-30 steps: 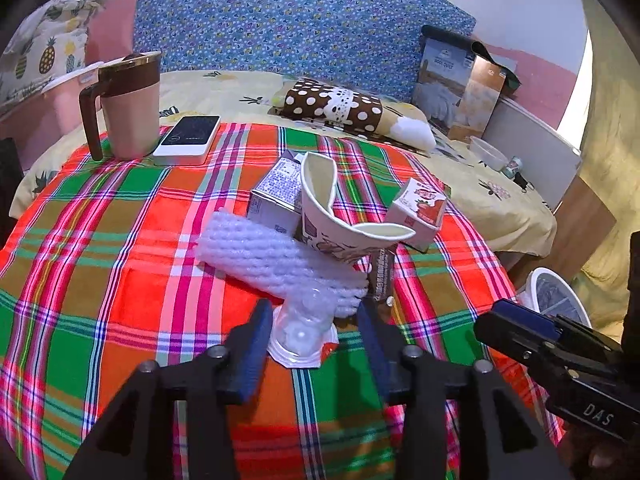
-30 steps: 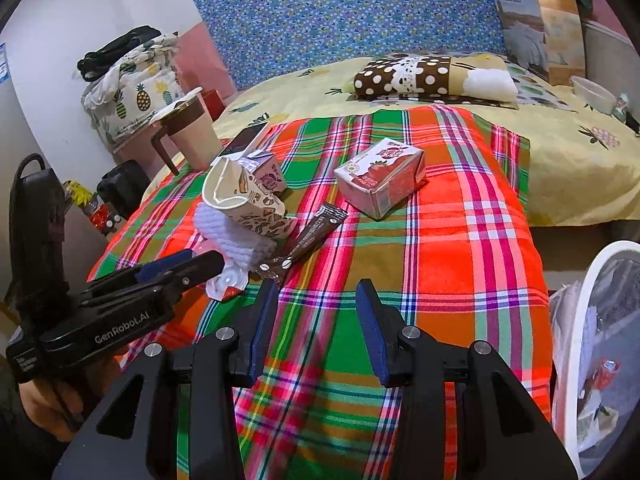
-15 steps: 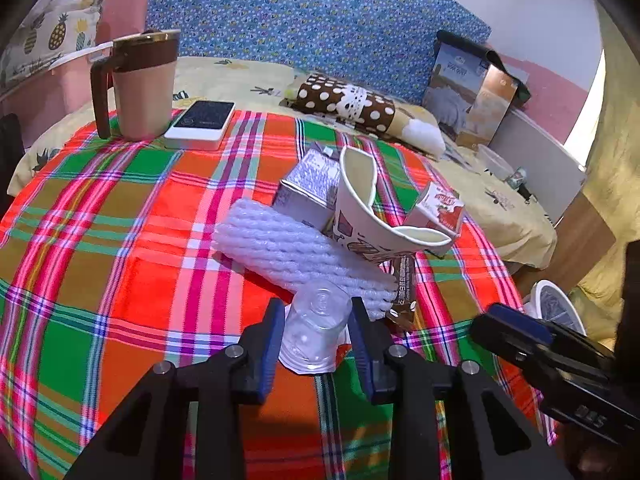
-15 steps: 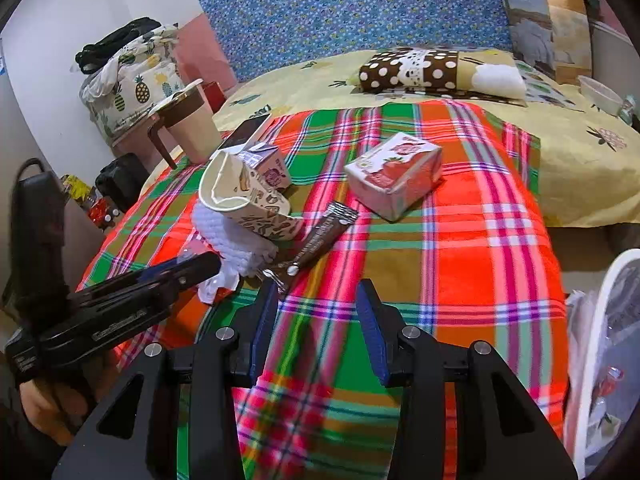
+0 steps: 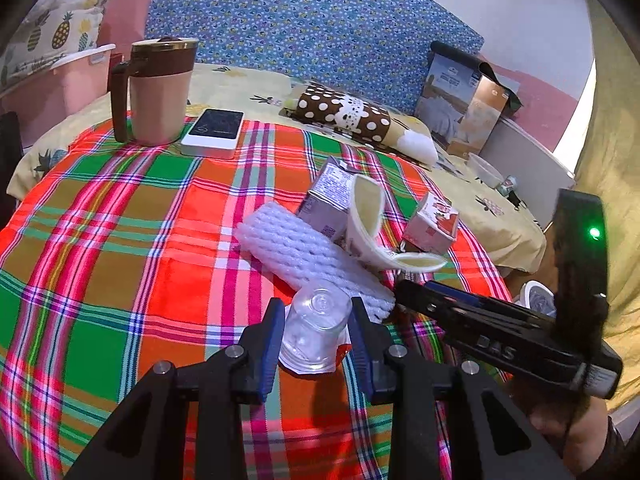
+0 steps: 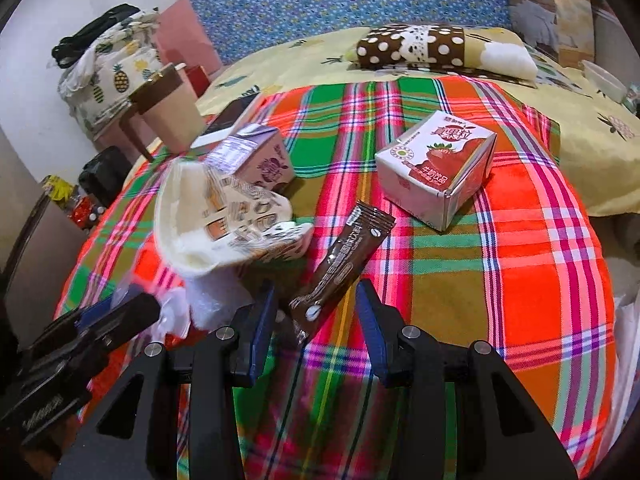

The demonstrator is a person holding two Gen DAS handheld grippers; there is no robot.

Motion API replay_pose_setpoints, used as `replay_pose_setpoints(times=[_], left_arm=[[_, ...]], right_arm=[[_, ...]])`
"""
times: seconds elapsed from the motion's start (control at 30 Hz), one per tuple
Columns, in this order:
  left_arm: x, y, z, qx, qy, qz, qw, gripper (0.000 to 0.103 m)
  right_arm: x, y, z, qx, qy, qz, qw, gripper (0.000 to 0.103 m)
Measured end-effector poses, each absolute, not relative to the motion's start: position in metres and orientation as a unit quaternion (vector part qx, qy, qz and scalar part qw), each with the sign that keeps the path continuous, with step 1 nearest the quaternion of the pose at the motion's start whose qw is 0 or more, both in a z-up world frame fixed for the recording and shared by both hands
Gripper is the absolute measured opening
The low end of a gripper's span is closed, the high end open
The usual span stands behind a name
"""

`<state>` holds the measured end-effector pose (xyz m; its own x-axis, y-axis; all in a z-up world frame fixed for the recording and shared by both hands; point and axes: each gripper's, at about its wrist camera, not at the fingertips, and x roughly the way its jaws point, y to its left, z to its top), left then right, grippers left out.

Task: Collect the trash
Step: 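Grasp the second brown wrapper with the right tool while the left tool holds the clear cup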

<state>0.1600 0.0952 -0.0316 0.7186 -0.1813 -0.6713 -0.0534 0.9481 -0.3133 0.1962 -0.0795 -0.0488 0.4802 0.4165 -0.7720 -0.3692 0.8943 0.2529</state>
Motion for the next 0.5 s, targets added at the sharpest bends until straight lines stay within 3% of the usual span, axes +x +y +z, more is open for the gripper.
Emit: replay_pose_setpoints(times=[0.03, 0.23, 0.5], left_arm=[[0.160, 0.095, -0.032, -0.157, 0.374, -0.036, 0.913, 0.033], [0.158, 0.091, -0.034, -0.156, 0.376, -0.039, 0.912, 0.033], [0.147, 0.077, -0.030, -0.145, 0.376, -0.047, 0.914, 0.033]], right_arm=[[0.196, -0.079, -0.049, 0.023, 0.456, 0.227, 0.860, 0.027], [0.187, -0.089, -0.045, 0.019, 0.453, 0.229, 0.861, 0.016], [0.172, -0.103, -0.039, 0.020, 0.448, 0.231, 0.864, 0.013]])
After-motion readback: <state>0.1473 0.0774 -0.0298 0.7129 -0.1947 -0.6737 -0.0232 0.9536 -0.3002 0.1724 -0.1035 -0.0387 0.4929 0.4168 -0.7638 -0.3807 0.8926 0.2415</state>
